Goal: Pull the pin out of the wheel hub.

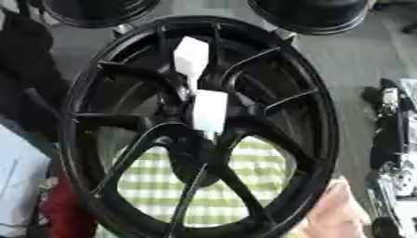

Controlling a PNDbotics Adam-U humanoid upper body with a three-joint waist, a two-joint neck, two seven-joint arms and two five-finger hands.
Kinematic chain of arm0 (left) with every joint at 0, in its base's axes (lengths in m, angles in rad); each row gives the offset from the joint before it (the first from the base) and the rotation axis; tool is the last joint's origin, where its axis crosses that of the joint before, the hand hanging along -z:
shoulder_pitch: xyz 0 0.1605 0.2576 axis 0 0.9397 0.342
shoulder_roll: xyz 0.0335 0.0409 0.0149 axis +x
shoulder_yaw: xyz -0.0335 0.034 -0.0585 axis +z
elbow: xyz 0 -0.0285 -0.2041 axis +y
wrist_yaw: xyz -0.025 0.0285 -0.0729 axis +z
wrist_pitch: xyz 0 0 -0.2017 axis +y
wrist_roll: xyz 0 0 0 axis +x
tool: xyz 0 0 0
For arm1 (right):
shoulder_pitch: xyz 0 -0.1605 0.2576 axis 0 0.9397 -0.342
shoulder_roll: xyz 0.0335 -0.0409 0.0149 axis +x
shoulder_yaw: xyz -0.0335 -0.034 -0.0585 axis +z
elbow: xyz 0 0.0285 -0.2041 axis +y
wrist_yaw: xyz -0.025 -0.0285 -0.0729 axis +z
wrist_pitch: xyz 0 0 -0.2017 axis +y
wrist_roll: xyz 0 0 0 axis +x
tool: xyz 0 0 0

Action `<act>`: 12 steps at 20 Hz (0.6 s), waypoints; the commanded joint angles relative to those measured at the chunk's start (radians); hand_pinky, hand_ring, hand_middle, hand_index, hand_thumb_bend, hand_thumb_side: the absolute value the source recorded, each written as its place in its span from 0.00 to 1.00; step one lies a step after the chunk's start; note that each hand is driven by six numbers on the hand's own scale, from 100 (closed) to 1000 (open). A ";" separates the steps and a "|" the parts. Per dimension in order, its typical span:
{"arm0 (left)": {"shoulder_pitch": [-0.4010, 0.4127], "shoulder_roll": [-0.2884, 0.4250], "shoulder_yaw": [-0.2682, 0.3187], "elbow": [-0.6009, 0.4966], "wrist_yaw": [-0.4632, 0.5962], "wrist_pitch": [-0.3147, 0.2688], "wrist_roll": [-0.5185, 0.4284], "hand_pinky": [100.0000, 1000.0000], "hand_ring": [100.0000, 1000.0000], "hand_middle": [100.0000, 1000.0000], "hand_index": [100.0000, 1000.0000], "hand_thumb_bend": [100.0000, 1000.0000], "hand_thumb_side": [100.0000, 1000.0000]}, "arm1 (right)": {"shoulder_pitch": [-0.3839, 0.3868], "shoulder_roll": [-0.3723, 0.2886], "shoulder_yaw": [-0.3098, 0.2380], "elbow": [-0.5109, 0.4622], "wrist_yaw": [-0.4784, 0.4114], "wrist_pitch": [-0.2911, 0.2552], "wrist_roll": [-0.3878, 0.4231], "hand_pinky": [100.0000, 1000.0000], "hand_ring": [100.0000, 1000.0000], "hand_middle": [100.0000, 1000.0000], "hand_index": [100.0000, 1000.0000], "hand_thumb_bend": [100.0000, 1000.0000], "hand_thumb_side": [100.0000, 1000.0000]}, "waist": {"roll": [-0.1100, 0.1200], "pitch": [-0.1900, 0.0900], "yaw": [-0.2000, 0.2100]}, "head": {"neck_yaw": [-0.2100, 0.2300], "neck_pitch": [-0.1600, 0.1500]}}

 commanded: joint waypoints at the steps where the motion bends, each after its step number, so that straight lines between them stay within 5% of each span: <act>1: -0.004 0.024 0.008 -0.015 0.004 -0.001 -0.003 0.43 0.60 0.60 0.71 0.09 0.82 | 0.006 -0.022 -0.009 -0.011 0.006 -0.002 -0.005 1.00 0.75 0.62 0.80 0.00 0.65 | 0.001 -0.023 0.003 | 0.004 -0.007; 12: 0.006 0.035 0.010 -0.018 0.000 0.001 -0.004 0.42 0.60 0.60 0.71 0.08 0.82 | 0.048 -0.019 -0.014 -0.048 0.012 -0.011 -0.008 1.00 0.75 0.62 0.80 0.00 0.65 | -0.004 -0.011 0.008 | 0.002 -0.006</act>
